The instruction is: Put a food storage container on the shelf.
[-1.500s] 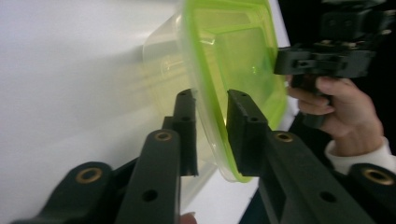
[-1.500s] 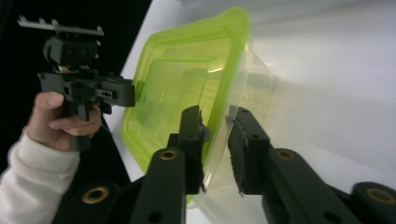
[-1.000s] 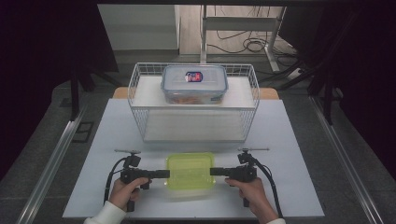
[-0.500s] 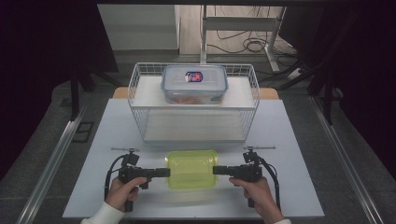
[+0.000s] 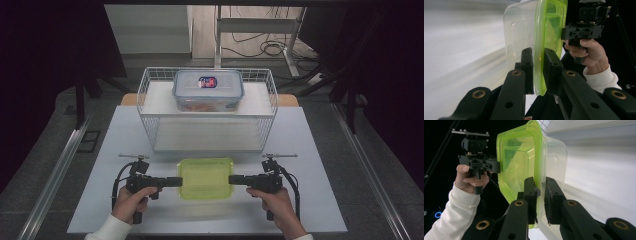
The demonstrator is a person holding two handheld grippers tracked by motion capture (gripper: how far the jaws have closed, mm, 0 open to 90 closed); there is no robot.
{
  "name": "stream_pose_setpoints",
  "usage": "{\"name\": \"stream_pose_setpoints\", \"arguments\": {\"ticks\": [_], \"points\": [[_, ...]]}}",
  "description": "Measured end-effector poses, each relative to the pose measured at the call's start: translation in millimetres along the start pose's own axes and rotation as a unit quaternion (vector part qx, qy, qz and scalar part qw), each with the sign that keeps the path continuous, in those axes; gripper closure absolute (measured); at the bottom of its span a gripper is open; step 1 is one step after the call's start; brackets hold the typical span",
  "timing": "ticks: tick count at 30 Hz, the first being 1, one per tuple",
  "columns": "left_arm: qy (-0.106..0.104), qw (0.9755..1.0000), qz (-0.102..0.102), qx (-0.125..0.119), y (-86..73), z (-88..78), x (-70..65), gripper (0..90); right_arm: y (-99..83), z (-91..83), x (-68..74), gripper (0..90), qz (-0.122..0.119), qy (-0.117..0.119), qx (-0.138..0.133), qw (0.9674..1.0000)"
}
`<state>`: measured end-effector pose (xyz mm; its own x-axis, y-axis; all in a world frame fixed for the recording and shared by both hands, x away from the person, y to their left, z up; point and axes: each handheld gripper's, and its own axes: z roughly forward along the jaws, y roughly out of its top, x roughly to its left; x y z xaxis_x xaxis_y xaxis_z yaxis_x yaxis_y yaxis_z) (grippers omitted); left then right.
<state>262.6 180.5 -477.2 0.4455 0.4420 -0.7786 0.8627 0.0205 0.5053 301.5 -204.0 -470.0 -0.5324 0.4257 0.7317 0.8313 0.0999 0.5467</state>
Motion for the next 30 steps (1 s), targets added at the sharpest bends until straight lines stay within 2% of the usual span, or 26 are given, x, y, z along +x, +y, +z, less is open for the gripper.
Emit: {"name": "stream_pose_setpoints", "arguments": {"ticks": [6,17,30], "points": [[-0.002,1.0,0.0,-0.004,8.6,-3.7,-4.6,80.9,8.1,-4.0,7.5,80.2,-0.005,0.002,-0.004,1.0],[-0.003,0.9998,0.012,-0.016,32.5,-17.7,-22.2,81.9,35.0,-14.9,35.7,81.1,-0.03,0.0,-0.016,0.9994],[0.002,0.9995,0.028,-0.012,52.4,-27.3,-41.4,81.9,50.8,-23.2,50.1,81.2,-0.042,0.003,-0.026,0.9988]]}}
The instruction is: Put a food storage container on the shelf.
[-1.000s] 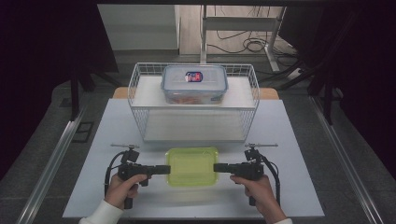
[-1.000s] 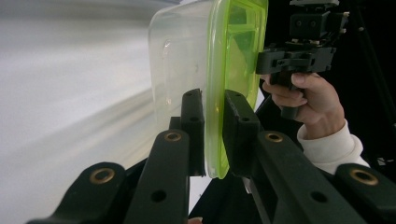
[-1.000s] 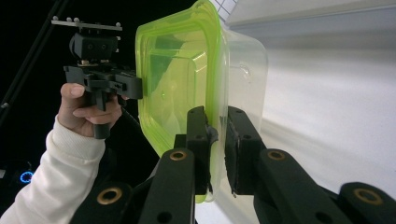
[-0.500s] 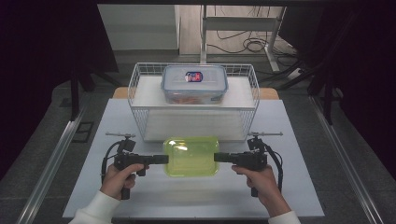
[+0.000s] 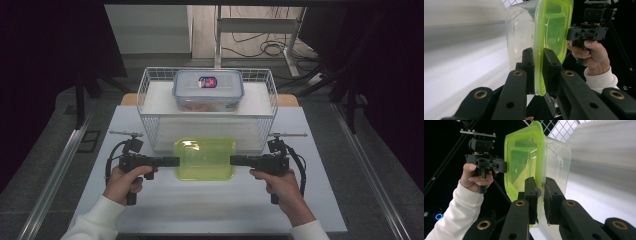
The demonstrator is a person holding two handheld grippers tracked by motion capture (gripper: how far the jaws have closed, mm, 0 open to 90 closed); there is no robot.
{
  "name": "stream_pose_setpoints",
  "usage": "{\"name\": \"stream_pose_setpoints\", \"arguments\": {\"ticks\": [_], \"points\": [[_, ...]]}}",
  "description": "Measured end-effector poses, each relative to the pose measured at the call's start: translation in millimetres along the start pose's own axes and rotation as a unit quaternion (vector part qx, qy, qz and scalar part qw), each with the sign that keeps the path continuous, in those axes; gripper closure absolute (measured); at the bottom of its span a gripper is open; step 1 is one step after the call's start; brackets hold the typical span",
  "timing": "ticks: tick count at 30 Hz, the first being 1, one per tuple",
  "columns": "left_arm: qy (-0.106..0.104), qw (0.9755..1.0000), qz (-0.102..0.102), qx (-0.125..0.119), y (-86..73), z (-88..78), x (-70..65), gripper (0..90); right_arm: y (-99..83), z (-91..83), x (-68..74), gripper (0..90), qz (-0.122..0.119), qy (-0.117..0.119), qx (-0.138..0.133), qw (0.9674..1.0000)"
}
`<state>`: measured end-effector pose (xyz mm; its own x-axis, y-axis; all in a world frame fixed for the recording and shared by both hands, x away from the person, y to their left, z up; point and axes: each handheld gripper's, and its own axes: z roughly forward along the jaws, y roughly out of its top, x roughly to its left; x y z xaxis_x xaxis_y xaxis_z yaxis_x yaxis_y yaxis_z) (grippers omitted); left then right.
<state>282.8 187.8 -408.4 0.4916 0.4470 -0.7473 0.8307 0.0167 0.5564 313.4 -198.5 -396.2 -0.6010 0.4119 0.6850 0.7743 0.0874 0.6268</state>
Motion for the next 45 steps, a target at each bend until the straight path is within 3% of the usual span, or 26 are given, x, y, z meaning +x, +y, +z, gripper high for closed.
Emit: {"name": "stream_pose_setpoints", "arguments": {"ticks": [15,27,35,45], "points": [[0.011,0.9995,0.03,-0.009,36.2,-17.5,-32.9,82.0,34.0,-13.1,26.9,81.3,-0.021,0.002,-0.018,0.9996],[0.014,0.9984,0.054,-0.013,75.4,-28.8,-54.8,82.0,69.8,-23.1,44.4,81.4,-0.036,0.0,-0.032,0.9988],[0.014,0.9979,0.062,-0.018,102.5,-29.5,-61.6,82.1,96.5,-28.5,47.6,81.5,-0.043,-0.005,-0.04,0.9983],[0.007,0.998,0.059,-0.02,131.4,-30.5,-60.6,82.0,123.7,-29.0,40.4,81.4,-0.04,0.004,-0.052,0.9978]]}}
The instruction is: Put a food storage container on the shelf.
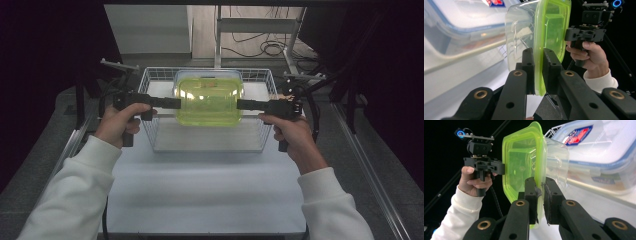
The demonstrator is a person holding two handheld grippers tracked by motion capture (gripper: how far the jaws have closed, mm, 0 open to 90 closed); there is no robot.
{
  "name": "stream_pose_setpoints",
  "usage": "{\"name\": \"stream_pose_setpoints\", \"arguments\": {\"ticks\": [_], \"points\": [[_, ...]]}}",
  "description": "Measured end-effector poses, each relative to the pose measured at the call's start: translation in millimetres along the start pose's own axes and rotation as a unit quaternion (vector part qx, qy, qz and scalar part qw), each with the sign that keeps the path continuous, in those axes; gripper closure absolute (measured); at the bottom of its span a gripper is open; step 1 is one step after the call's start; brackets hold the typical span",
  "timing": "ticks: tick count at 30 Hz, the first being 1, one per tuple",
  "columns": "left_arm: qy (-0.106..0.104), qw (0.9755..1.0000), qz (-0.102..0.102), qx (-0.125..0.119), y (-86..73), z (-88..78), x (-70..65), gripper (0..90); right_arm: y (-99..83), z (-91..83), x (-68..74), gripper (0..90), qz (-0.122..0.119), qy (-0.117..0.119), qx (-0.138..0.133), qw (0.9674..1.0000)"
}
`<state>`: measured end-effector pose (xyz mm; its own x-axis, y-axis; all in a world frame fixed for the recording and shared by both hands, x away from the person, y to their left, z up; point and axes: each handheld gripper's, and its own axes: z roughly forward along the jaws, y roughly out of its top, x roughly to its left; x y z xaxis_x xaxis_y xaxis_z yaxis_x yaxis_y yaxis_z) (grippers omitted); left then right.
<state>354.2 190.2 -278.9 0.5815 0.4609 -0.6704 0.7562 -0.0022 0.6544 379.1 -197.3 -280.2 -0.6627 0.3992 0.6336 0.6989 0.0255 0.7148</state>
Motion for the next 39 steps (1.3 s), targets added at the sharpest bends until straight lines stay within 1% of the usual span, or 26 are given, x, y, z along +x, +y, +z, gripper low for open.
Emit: {"name": "stream_pose_setpoints", "arguments": {"ticks": [2,6,10,13,15,21,24,27,32,36,39], "points": [[-0.001,1.0,0.002,-0.001,5.0,-0.8,0.4,81.9,5.0,0.8,-0.7,81.4,0.0,0.0,0.001,1.0],[-0.006,0.9999,-0.006,-0.007,14.8,-1.0,3.6,81.9,17.2,2.4,-1.6,81.4,0.0,0.0,-0.001,1.0],[-0.009,0.9998,-0.013,-0.013,25.7,-0.5,9.7,81.9,32.2,5.6,-3.9,81.4,-0.002,-0.004,-0.002,1.0],[-0.005,0.9998,-0.014,-0.015,33.1,-0.4,13.2,82.0,41.3,8.1,-4.8,81.4,-0.004,-0.008,-0.004,1.0],[-0.007,0.9997,-0.016,-0.014,39.2,-0.8,18.0,81.9,47.2,10.9,-6.6,81.4,-0.001,-0.009,-0.002,1.0],[-0.012,0.9993,-0.032,-0.013,51.4,1.6,33.3,82.1,62.1,20.1,-14.8,81.4,0.007,-0.01,0.002,0.9999],[-0.013,0.9991,-0.039,-0.011,55.3,4.1,39.4,82.2,66.7,23.0,-20.5,81.4,0.018,-0.009,0.002,0.9998],[-0.011,0.999,-0.041,-0.009,58.8,5.0,42.6,82.2,69.7,25.6,-26.3,81.4,0.026,-0.007,0.003,0.9996],[-0.016,0.9985,-0.05,-0.011,66.4,6.6,49.4,82.2,75.7,28.0,-30.8,81.4,0.036,0.0,-0.003,0.9993],[-0.018,0.9982,-0.057,-0.008,71.5,11.6,55.6,82.2,80.1,29.0,-34.5,81.4,0.042,-0.003,-0.004,0.9991],[-0.019,0.9978,-0.064,-0.007,73.0,16.0,60.0,82.2,81.7,29.8,-41.8,81.4,0.051,-0.006,-0.006,0.9986]]}}
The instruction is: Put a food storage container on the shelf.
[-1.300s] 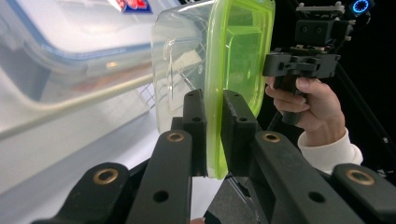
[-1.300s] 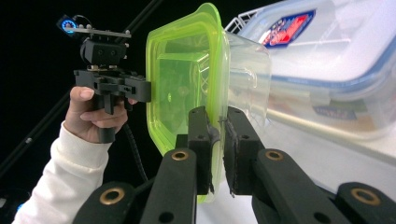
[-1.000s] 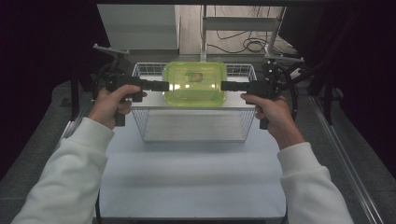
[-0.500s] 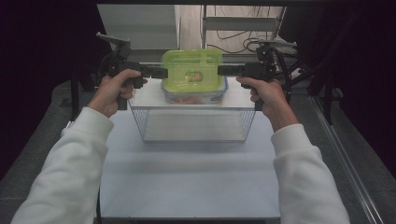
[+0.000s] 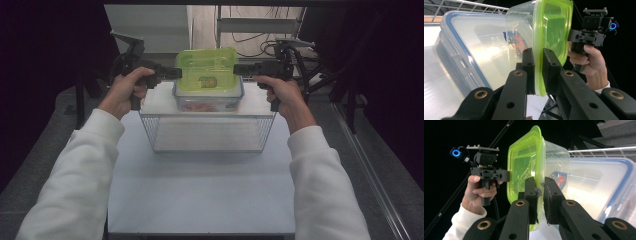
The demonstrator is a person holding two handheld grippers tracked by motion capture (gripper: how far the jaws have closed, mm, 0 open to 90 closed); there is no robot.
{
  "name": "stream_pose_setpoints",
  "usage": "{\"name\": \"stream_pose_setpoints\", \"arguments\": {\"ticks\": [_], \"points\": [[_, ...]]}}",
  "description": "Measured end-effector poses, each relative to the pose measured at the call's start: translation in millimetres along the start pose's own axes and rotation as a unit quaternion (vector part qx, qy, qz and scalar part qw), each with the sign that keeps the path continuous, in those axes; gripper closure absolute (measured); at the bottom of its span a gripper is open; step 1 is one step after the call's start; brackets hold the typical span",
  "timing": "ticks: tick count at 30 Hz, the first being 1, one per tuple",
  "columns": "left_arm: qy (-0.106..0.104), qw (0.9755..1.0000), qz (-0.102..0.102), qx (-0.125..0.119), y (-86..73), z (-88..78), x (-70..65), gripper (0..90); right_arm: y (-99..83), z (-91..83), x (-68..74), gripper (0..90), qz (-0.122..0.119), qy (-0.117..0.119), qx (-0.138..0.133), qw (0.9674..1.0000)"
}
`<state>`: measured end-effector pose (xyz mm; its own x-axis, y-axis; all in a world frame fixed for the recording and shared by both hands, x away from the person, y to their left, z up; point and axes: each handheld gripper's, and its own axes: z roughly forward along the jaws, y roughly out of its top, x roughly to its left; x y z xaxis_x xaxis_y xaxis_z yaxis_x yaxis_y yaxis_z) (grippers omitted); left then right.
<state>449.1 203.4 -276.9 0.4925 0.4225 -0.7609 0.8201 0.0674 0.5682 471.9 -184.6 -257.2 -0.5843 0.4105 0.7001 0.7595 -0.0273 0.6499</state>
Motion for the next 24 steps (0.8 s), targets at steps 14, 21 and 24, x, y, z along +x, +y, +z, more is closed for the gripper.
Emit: {"name": "stream_pose_setpoints", "arguments": {"ticks": [14,21,24], "points": [[-0.01,0.9988,-0.032,-0.037,4.9,4.7,9.6,80.2,1.3,8.8,-18.1,77.8,0.034,-0.006,-0.017,0.9993],[-0.023,0.9973,-0.058,-0.039,7.8,7.0,18.8,78.3,3.0,13.3,-23.7,75.6,0.06,-0.01,-0.023,0.9979],[-0.025,0.9968,-0.064,-0.04,8.6,8.2,21.2,77.2,3.5,15.4,-27.5,74.3,0.071,-0.008,-0.024,0.9972]]}}
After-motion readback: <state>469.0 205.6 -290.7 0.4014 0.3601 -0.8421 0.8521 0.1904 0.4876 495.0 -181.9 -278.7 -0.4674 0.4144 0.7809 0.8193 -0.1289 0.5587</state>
